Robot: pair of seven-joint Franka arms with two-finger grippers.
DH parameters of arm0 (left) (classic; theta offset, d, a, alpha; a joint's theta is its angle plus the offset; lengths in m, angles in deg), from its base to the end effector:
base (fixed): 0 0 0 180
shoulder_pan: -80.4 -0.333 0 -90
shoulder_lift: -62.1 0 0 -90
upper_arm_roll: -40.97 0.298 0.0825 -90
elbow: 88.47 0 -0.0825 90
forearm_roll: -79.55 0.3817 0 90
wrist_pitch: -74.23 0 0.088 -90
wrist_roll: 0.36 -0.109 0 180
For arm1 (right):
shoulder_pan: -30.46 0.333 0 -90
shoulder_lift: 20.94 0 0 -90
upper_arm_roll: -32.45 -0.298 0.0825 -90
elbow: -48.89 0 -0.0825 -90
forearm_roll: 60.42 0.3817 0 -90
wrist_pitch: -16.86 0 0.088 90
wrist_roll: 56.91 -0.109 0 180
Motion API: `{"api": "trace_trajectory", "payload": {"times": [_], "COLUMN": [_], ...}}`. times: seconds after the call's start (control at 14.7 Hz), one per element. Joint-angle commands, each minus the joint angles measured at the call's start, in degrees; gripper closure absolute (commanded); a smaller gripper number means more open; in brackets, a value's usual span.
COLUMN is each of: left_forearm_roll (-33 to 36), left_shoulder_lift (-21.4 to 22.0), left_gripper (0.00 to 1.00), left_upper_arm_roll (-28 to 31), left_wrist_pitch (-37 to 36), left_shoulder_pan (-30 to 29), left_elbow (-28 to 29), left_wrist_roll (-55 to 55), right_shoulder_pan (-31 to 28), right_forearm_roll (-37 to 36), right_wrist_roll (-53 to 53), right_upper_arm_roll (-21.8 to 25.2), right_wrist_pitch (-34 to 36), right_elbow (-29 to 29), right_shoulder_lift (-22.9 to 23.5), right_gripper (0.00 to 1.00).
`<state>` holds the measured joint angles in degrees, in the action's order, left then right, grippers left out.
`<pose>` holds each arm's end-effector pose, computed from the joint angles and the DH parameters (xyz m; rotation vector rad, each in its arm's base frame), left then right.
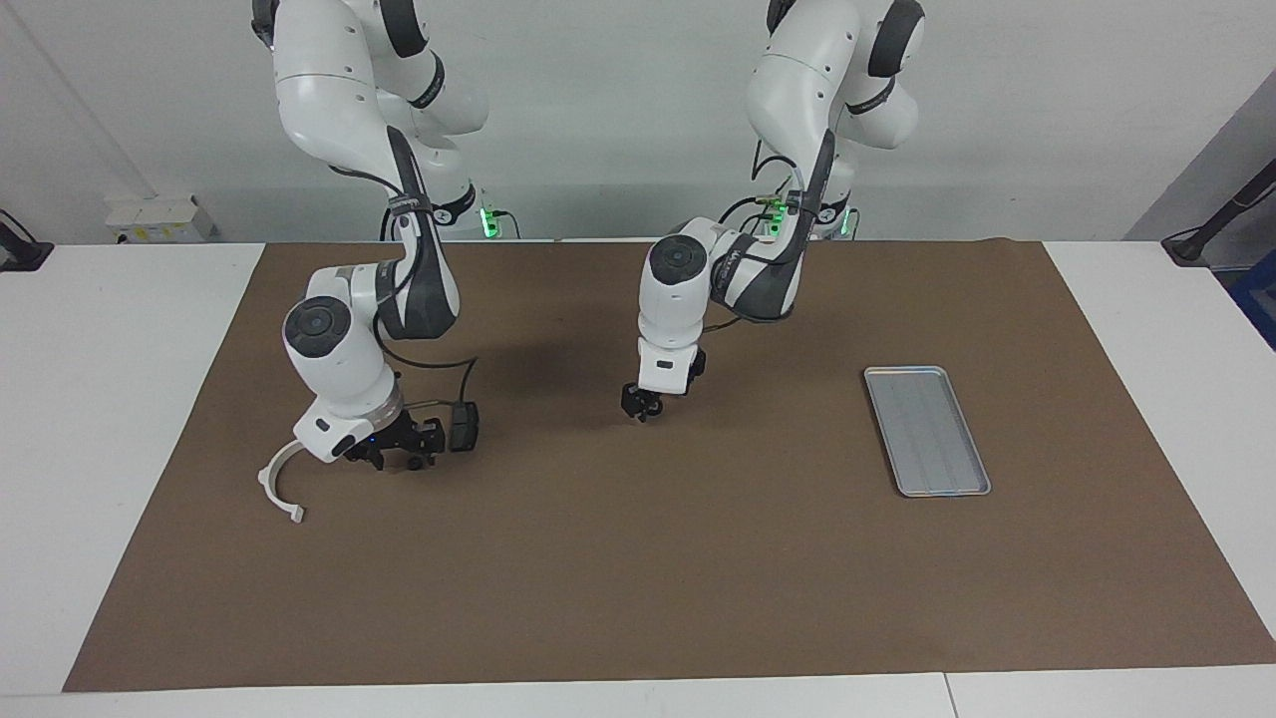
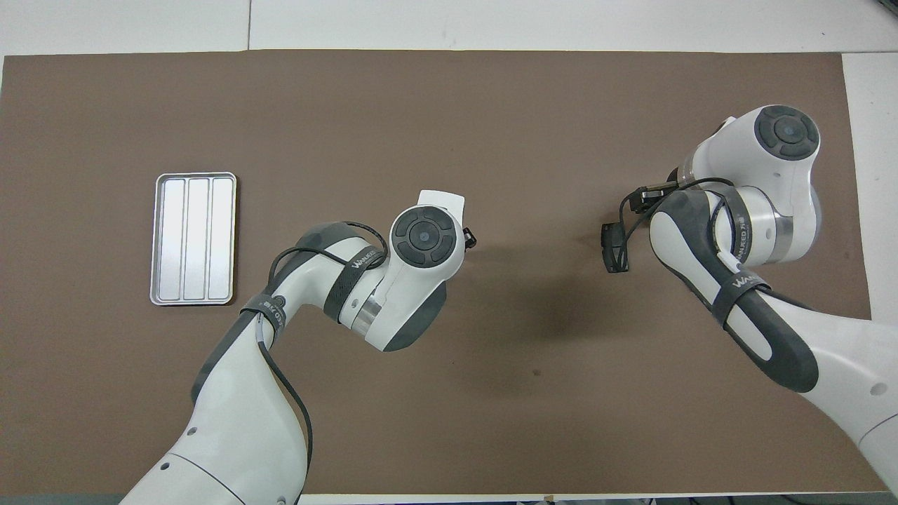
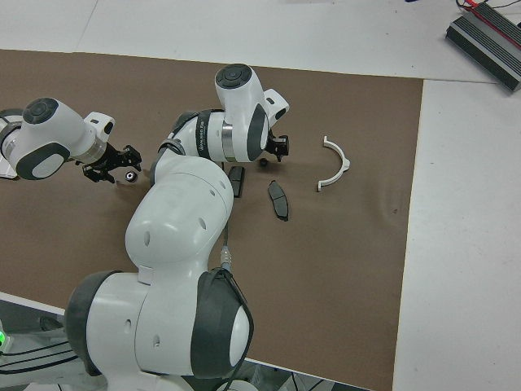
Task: Pick bearing gear from pile to tray
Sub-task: 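Grasp the bearing at the table center with the left gripper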
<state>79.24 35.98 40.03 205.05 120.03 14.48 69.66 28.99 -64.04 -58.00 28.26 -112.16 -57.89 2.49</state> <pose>0.4902 -0.4190 0.2815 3.0057 0.7984 0.0126 0.6242 0.0256 0.2800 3.1197 0.0983 -0.0290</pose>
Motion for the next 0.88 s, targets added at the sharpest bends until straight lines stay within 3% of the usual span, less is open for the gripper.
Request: {"api": "trace_trajectory", "payload": {"times": [0.0, 0.2, 0.34, 0.41, 0.48, 0.54, 0.82], "left_forearm_roll": [1.09, 1.09, 1.01, 1.00, 1.00, 1.00, 1.09], "left_shoulder_lift": [0.64, 0.38, 0.29, 0.20, -0.06, -0.85, -1.47], "left_gripper": [0.12, 0.20, 0.24, 0.27, 0.28, 0.28, 0.32], "left_upper_arm_roll": [0.86, 0.86, 0.86, 0.86, 0.86, 1.03, 1.12], "left_wrist_pitch": [1.55, 1.90, 2.69, 2.69, 2.78, 2.95, 2.51], "left_shoulder_pan": [1.24, 1.24, 1.23, 1.32, 1.32, 1.32, 1.41], "left_elbow": [1.55, 1.64, 1.64, 1.64, 1.64, 1.29, 0.94], "left_wrist_roll": [0.73, 0.73, 0.90, 0.90, 0.99, 0.99, 0.91], "right_shoulder_pan": [-0.99, -0.90, -0.82, -0.82, -0.73, -0.47, 0.23], "right_forearm_roll": [0.37, 0.37, 0.37, 0.37, 0.37, 0.37, 0.37], "right_wrist_roll": [-1.54, -1.89, -2.07, -1.98, -1.98, -2.07, -3.38], "right_upper_arm_roll": [-0.99, -0.99, -0.99, -0.99, -0.99, -0.99, -1.17], "right_wrist_pitch": [-2.37, -2.81, -2.82, -2.90, -2.90, -2.90, 0.16], "right_elbow": [-2.29, -2.91, -3.17, -3.43, -3.44, -3.35, -0.55], "right_shoulder_lift": [-0.23, -0.31, -0.31, -0.40, -0.40, -0.40, -1.45], "right_gripper": [0.19, 0.20, 0.30, 0.44, 0.80, 1.00, 1.00]}}
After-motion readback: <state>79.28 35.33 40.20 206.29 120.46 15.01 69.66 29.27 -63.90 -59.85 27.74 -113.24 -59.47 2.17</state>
